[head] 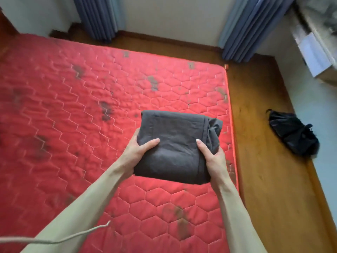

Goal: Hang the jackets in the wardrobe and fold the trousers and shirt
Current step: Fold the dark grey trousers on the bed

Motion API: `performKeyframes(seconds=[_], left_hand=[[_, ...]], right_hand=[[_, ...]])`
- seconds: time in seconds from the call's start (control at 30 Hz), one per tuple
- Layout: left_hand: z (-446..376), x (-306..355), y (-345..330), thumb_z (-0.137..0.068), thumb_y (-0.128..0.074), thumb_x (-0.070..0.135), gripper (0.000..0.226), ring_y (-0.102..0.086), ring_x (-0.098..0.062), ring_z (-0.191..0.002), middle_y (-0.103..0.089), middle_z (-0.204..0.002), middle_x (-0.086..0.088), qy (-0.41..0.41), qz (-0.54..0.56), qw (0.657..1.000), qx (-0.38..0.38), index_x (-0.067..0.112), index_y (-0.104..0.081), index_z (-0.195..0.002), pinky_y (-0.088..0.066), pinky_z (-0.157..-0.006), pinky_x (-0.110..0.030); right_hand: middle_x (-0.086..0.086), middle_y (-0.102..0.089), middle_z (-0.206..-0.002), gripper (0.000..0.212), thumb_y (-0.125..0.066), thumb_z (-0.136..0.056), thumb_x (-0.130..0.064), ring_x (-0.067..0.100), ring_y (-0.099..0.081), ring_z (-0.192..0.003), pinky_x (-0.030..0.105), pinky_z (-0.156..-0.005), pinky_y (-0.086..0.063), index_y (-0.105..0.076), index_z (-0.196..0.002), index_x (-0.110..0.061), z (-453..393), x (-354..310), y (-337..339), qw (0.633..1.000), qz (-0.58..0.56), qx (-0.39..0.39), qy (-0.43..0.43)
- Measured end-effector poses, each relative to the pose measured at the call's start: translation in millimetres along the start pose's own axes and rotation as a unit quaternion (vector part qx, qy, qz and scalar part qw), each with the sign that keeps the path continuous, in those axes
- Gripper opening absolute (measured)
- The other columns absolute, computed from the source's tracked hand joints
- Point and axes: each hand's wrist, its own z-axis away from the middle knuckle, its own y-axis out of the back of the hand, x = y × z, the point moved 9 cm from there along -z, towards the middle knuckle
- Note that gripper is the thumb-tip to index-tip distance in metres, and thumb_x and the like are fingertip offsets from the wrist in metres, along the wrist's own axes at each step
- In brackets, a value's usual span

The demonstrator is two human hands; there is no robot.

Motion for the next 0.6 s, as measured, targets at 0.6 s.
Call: performKeyframes(seconds=[0.6], left_hand=[[317.1, 119.8, 156.1, -0.079, -0.083, 0.047, 0.056, -0.076, -0.018, -0.107, -0.077, -0.119, 0.001, -0.162, 0.051, 0.947, 0.272, 0.032, -0.062, -0.128, -0.06, -0.078, -0.024]], right_hand=[[0.006, -0.078, -0.117, 0.032, -0.08, -0.09, -0.022, 0.022, -0.076, -0.106, 0.028, -0.079, -0.062, -0.075, -0.121, -0.019, 179.2, -117.8, -225.9, 0.941, 0.016, -0.338, 0.003]])
